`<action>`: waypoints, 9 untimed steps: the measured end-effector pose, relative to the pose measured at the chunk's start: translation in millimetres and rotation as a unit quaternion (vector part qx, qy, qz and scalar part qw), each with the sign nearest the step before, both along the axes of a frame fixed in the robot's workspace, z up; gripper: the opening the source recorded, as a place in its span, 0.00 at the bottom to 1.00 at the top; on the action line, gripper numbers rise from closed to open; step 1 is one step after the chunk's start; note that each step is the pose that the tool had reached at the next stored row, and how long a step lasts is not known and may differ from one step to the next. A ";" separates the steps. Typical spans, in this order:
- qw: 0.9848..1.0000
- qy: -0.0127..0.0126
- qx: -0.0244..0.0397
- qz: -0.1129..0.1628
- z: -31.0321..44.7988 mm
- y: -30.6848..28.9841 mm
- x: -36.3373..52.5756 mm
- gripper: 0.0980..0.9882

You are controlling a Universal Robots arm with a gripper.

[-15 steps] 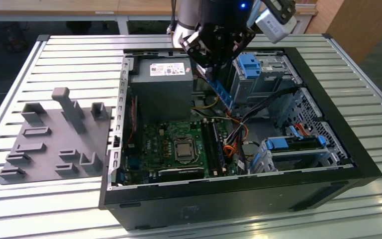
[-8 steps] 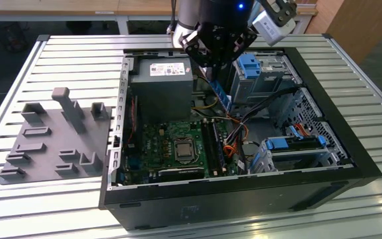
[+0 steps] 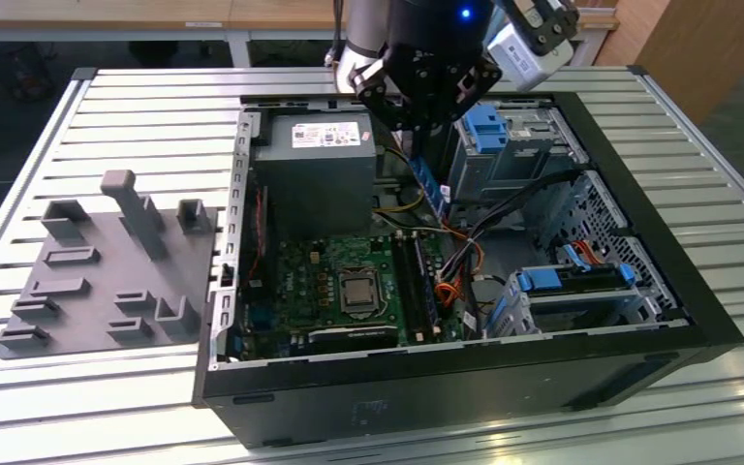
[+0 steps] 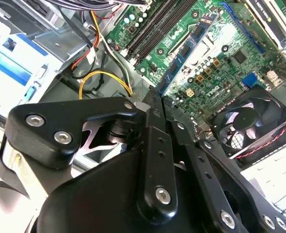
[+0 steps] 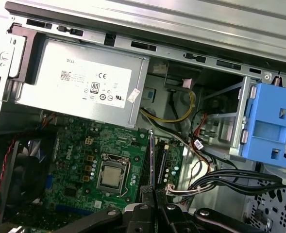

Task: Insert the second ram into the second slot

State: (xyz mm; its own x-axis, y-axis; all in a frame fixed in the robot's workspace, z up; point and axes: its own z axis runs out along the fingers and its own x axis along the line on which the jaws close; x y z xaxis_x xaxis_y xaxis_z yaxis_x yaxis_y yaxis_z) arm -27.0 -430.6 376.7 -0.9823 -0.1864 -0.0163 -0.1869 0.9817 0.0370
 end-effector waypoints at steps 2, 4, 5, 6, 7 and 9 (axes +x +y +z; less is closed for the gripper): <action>1.000 0.000 0.000 -0.001 -0.4 0.0 0.0 0.04; 1.000 0.000 0.000 -0.001 -0.9 0.0 0.0 0.04; 1.000 0.000 0.000 -0.001 -1.1 0.0 0.0 0.04; 1.000 0.000 0.000 -0.001 -1.3 0.0 0.0 0.04; 1.000 0.000 0.000 -0.001 -1.5 0.0 0.0 0.04; 1.000 0.000 0.000 -0.001 -2.0 0.0 0.0 0.04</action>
State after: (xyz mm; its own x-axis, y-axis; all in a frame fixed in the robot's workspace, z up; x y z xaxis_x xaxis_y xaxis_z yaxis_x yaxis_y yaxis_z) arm -27.0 -430.6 374.7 -0.9827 -0.1846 -0.0163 -0.1851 0.9820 0.0370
